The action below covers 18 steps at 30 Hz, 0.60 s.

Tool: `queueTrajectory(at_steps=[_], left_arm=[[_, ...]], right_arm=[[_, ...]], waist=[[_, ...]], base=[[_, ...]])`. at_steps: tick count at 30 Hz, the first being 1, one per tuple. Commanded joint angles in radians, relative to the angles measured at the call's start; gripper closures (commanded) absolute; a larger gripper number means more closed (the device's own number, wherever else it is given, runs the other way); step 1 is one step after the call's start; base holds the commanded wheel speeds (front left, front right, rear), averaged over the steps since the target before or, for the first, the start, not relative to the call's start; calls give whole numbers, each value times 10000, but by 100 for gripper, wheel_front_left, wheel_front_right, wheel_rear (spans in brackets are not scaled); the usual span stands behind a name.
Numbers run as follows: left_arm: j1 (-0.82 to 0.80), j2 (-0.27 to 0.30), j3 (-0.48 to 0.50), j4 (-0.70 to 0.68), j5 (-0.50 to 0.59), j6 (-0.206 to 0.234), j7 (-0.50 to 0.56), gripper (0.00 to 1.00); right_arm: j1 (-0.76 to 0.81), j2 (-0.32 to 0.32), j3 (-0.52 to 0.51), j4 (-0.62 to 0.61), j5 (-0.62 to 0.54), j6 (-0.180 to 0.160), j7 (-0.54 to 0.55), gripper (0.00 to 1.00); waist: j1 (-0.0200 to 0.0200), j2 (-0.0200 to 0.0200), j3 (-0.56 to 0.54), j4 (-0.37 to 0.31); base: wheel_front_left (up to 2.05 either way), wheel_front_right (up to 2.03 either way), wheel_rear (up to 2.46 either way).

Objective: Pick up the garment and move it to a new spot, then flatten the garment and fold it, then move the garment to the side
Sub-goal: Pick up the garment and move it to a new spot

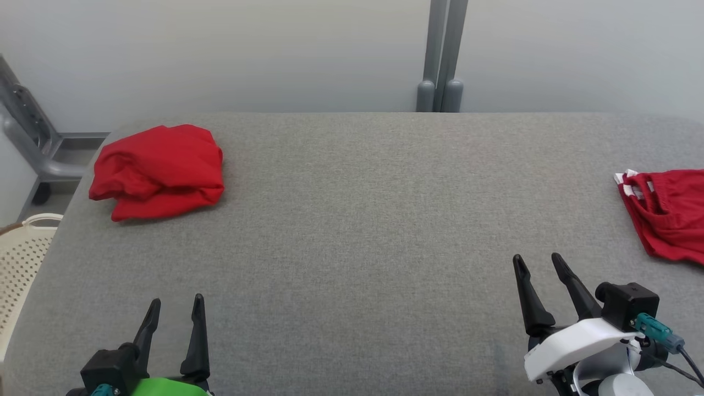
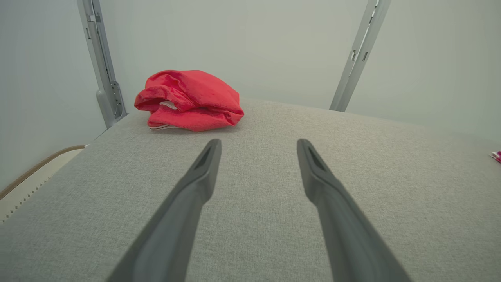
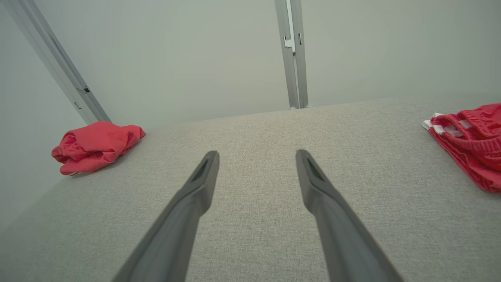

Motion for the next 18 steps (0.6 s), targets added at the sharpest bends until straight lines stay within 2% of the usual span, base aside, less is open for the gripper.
queueTrajectory(at_steps=[1,10,11,18], left_arm=[[-157,102,23,-45,27,25,-2,0],[-154,248,68,-230,69,131,77,0],[-154,248,68,-230,69,131,77,0],[-44,444,134,-487,112,281,220,0]], right_arm=[[91,-29,-30,-8,54,-7,-83,0],[163,-29,-111,-5,149,-7,-129,0],[163,-29,-111,-5,149,-7,-129,0],[138,-29,-67,80,338,-7,-286,0]], waist=[[0,0,-10,334],[0,0,-89,1930],[0,0,-89,1930],[0,0,-128,3542]], base=[[0,0,0],[0,0,0],[0,0,0],[0,0,0]])
